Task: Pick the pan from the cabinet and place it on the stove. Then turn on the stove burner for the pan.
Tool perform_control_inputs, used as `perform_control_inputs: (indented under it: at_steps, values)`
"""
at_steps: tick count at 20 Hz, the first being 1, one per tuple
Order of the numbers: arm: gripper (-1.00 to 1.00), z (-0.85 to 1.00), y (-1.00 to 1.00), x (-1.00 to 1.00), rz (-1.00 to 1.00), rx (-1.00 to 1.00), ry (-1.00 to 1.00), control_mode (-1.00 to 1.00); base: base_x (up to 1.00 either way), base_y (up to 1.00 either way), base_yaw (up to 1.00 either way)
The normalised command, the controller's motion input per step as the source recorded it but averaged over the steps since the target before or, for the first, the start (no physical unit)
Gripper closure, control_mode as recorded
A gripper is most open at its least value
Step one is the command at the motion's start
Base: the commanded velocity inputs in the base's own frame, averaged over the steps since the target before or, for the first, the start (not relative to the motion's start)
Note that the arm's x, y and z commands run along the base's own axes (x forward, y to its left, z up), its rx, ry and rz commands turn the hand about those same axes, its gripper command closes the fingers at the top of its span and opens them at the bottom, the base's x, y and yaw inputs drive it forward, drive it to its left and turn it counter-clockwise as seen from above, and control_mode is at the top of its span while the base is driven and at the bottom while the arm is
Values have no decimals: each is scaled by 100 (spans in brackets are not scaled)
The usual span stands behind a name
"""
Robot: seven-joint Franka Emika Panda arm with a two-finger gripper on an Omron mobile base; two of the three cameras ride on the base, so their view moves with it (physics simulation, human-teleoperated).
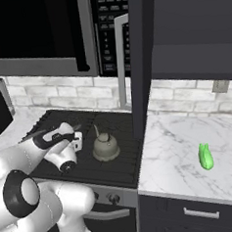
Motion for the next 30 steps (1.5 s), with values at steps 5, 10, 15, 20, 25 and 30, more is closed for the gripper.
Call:
perform_control_inputs:
  at_steps: [5, 10, 15, 20, 25, 30]
  values:
    - [-100, -18, 7, 2, -26, -12, 29, -100, 0, 0, 0]
    - [-100, -1, 0, 1, -23, -7, 34, -100, 0, 0, 0]
    - [-100, 0, 0, 0, -21, -5, 32, -100, 0, 0, 0]
    - [-100, 0, 0, 5, -17, -3, 28, -100, 0, 0, 0]
    - [-100, 24, 0, -4, -13, -1, 16, -100, 0, 0, 0]
    - [-100, 50, 0, -25, -11, -7, 3, -100, 0, 0, 0]
